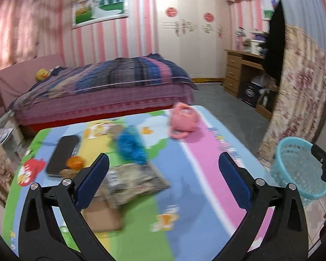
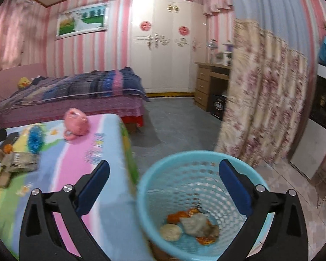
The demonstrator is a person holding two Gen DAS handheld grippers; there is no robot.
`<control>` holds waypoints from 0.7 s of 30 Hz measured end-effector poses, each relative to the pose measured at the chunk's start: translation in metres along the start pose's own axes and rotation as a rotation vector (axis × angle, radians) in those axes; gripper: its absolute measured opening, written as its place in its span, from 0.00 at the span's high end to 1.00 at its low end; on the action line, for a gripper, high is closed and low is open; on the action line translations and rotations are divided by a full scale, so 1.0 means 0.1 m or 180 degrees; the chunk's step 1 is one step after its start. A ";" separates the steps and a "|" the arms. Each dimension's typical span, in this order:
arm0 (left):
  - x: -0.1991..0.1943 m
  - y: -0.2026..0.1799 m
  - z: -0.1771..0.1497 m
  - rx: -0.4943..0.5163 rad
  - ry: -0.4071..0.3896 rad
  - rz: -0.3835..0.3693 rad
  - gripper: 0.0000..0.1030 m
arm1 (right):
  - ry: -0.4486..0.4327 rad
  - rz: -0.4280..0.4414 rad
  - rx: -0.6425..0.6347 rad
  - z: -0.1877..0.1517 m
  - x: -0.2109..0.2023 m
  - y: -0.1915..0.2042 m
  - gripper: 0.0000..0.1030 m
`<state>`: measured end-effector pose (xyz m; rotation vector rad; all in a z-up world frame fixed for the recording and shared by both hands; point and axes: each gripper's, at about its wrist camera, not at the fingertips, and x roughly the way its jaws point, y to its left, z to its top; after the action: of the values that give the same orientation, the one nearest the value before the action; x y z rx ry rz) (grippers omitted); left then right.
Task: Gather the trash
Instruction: 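Move both open grippers back over the bed cover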
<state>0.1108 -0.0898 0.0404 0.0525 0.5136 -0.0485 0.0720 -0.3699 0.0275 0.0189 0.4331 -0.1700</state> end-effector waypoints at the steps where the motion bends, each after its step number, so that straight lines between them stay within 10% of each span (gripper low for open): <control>1: -0.01 0.14 -0.01 -0.0051 -0.0010 0.0063 0.05 | -0.0018 0.0068 -0.0021 0.05 -0.01 0.14 0.05; 21: 0.39 1.66 -0.34 -0.0319 0.0363 0.0654 0.05 | 0.0152 0.0789 -0.0462 0.16 0.47 1.97 0.05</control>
<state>0.1375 0.0769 -0.0021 0.0099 0.6215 0.1819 0.1539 -0.1840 0.0183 -0.0660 0.4859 0.1062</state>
